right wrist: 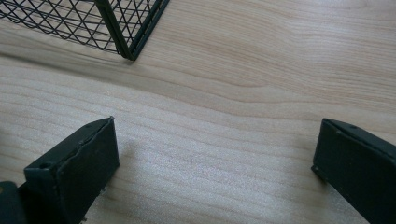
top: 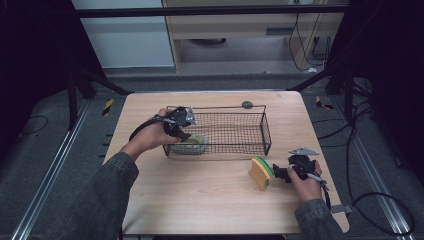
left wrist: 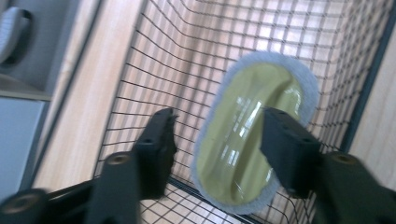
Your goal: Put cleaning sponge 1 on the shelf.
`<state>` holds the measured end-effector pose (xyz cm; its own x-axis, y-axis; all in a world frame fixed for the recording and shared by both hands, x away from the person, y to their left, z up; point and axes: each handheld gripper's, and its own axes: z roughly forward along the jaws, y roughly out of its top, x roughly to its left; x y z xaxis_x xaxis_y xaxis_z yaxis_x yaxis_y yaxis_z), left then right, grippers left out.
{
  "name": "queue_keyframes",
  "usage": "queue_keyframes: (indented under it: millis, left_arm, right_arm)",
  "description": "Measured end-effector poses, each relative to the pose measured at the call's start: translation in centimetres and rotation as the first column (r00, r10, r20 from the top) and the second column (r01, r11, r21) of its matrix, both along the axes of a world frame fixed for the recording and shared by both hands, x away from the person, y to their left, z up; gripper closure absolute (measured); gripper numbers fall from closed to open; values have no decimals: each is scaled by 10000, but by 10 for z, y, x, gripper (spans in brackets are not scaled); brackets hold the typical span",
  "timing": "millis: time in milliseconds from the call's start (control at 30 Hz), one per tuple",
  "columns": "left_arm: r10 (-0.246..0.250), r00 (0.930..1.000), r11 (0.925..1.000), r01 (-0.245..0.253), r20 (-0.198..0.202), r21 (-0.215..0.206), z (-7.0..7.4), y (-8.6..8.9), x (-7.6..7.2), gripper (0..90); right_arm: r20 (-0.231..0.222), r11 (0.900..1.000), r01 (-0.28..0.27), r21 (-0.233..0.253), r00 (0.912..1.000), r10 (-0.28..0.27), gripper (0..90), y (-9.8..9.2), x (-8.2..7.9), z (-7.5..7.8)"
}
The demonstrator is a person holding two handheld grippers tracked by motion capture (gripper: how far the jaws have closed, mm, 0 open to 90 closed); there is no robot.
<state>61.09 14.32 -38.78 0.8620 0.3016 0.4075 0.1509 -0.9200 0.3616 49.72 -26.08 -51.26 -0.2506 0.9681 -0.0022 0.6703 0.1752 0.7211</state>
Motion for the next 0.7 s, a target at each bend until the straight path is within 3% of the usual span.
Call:
queue_keyframes:
  millis: [133, 367, 500, 600, 700]
  left_arm:
    - [370, 9993, 9982, -364, 103, -468, 7, 1, 0, 165]
    - [856, 9962, 9861, -821, 182, -1448, 20, 7, -8, 72]
    - [1135, 9932, 9700, -1052, 253, -2191, 28, 14, -17, 59]
    - [1495, 9888, 9451, -1427, 8, -2939, 32, 22, -24, 52]
    - [1807, 9835, 9337, -1690, 81, -3156, 33, 29, -32, 48]
  right_arm:
    - [6, 10000, -7, 0, 10000, 7, 4, 0, 0, 0]
    - [31, 10000, 3, 8, 10000, -3, 4, 0, 0, 0]
    - [28, 10000, 4, 9, 10000, -4, 4, 0, 0, 0]
    - [29, 10000, 3, 9, 10000, -3, 4, 0, 0, 0]
    - [28, 10000, 2, 9, 10000, -2, 4, 0, 0, 0]
